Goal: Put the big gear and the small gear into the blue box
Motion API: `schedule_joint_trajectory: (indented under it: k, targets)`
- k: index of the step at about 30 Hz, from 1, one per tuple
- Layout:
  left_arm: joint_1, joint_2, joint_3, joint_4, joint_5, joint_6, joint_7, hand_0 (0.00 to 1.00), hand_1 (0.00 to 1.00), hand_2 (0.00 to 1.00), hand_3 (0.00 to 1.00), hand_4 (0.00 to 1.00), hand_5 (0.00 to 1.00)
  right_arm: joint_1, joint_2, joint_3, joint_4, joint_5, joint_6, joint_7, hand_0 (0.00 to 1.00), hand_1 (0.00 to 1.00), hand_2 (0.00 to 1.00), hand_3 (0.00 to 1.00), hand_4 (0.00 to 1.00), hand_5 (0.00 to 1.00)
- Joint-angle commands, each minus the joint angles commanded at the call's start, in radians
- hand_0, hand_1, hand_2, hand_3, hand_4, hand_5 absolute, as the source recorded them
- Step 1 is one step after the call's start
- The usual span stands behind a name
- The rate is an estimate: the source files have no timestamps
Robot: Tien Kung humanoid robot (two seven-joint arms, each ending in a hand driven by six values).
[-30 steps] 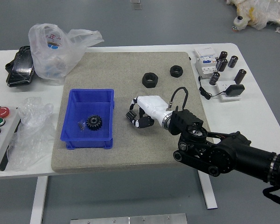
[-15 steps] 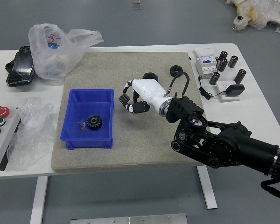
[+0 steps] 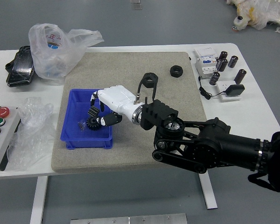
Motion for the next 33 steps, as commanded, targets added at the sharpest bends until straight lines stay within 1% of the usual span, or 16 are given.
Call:
schedule_joint_trajectory:
  k: [2,3,8,9,14,15,20,21,24,26,27,32,33]
  targets:
    - [-0.001,0.001,0.000,0.000,0.000,0.000,0.000,0.631,0.640,0.622,0.671,0.646,0.356,-0.004,0.004,-0.001,-0.004,-0.004,0.001,-0.001,0.427,0.801,0.919,0.959,0.666,0.227]
    - [-0.001,0.002,0.000,0.000,0.001,0.000,0.000,0.632,0.640,0.622,0.672,0.645,0.356,-0.007,0.005,-0.001,-0.006,-0.004,-0.001,0.000,0.447,0.847,0.968,0.998,0.738,0.282]
    - [-0.001,0.002,-0.002,0.001,0.002,0.000,0.001,0.632,0.640,0.622,0.672,0.645,0.356,-0.022,-0.003,0.021,-0.013,-0.005,-0.004,-0.001,0.447,0.847,0.968,0.998,0.738,0.282]
    - [-0.001,0.002,-0.002,0.001,0.002,0.000,0.002,0.632,0.639,0.621,0.671,0.647,0.357,-0.025,-0.006,0.027,-0.014,-0.005,-0.004,-0.001,0.444,0.842,0.966,0.998,0.764,0.305]
    - [-0.003,0.002,0.000,0.001,-0.001,0.000,0.000,0.632,0.639,0.621,0.671,0.647,0.357,-0.046,-0.028,0.083,-0.010,-0.004,-0.019,0.008,0.444,0.842,0.966,0.998,0.764,0.305]
    - [-0.003,0.001,0.002,0.002,-0.003,0.000,-0.001,0.632,0.639,0.622,0.672,0.646,0.356,-0.053,-0.035,0.100,-0.006,-0.002,-0.024,0.012,0.438,0.824,0.928,0.977,0.770,0.323]
    - [-0.003,0.000,0.004,0.002,-0.006,-0.002,0.000,0.632,0.639,0.622,0.672,0.646,0.356,-0.093,-0.092,0.209,0.029,-0.007,-0.049,0.030,0.438,0.824,0.928,0.977,0.770,0.323]
    - [-0.004,0.000,0.005,0.002,-0.006,-0.003,-0.001,0.632,0.639,0.621,0.672,0.647,0.352,-0.103,-0.106,0.234,0.038,-0.009,-0.055,0.035,0.436,0.809,0.891,0.926,0.767,0.327]
    - [-0.008,0.005,0.007,0.004,-0.008,-0.004,-0.003,0.632,0.639,0.621,0.672,0.647,0.352,-0.144,-0.147,0.307,0.064,-0.011,-0.075,0.057,0.436,0.809,0.891,0.926,0.767,0.327]
    - [-0.013,0.008,0.009,0.005,-0.008,-0.005,-0.006,0.632,0.639,0.621,0.672,0.647,0.352,-0.177,-0.170,0.357,0.080,-0.008,-0.091,0.077,0.436,0.809,0.891,0.926,0.767,0.327]
    - [-0.016,0.010,0.009,0.006,-0.007,-0.006,-0.006,0.633,0.640,0.621,0.670,0.647,0.352,-0.195,-0.181,0.383,0.087,-0.005,-0.099,0.088,0.434,0.757,0.836,0.881,0.755,0.319]
    - [-0.029,0.019,0.015,0.008,-0.007,-0.010,-0.010,0.633,0.640,0.621,0.670,0.647,0.352,-0.290,-0.230,0.508,0.119,0.002,-0.130,0.138,0.434,0.757,0.836,0.881,0.755,0.319]
    - [-0.031,0.022,0.017,0.009,-0.008,-0.012,-0.011,0.632,0.640,0.621,0.675,0.647,0.350,-0.312,-0.241,0.533,0.127,0.005,-0.135,0.152,0.404,0.729,0.798,0.853,0.747,0.328]
